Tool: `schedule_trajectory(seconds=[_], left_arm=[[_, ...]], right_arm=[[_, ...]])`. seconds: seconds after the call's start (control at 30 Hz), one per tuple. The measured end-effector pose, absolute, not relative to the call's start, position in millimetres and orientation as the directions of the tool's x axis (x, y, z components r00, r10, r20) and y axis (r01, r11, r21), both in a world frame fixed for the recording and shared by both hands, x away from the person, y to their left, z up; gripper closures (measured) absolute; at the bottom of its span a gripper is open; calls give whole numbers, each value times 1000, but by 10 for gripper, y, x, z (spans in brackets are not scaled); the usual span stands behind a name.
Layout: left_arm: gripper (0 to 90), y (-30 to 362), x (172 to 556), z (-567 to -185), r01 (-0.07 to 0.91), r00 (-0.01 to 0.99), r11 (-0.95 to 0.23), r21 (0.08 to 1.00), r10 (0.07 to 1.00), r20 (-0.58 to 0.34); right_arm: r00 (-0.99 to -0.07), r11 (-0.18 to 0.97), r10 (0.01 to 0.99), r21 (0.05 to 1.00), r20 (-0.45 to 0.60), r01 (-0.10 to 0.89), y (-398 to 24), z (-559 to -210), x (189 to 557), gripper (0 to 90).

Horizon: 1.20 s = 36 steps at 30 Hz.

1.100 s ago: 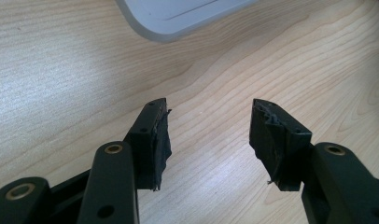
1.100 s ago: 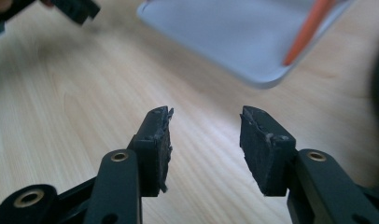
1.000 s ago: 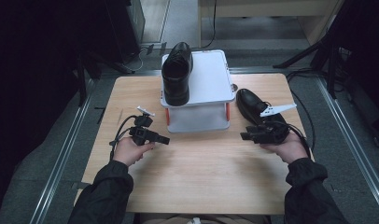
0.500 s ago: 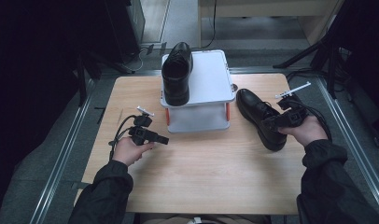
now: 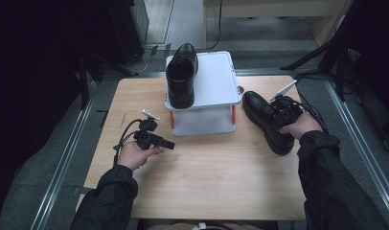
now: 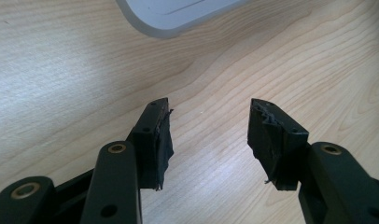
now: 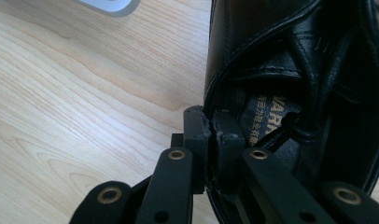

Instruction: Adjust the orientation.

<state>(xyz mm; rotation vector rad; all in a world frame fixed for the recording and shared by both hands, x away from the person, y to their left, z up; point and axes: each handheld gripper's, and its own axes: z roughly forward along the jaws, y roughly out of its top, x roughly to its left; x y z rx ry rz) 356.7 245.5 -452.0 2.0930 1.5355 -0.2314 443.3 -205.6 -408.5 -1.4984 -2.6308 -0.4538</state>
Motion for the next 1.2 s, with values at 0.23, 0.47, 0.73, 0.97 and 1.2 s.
schedule_trajectory(seconds=[0.23, 0.47, 0.73, 0.97, 1.2], left_arm=[[493, 2483, 3581, -4523, 925, 342, -214, 313, 826, -447], [493, 2446, 3576, -4535, 924, 352, -230, 306, 826, -440], [493, 2438, 3566, -4528, 924, 354, -234, 304, 824, -442], [492, 2448, 3572, -4537, 924, 351, -233, 302, 829, -435], [492, 2453, 3574, -4542, 925, 349, -232, 300, 830, -434]], right_arm=[[-455, 427, 859, 163, 234, 890, -1955, -4007, 4524, 871], [-417, 397, 872, 126, 258, 909, -1661, -3956, 4677, 867], [-423, 408, 866, 113, 267, 906, -1483, -4040, 4724, 842], [-415, 375, 851, 181, 322, 909, -1602, -3966, 4713, 739], [-414, 347, 851, 248, 321, 905, -1850, -3642, 4731, 695]])
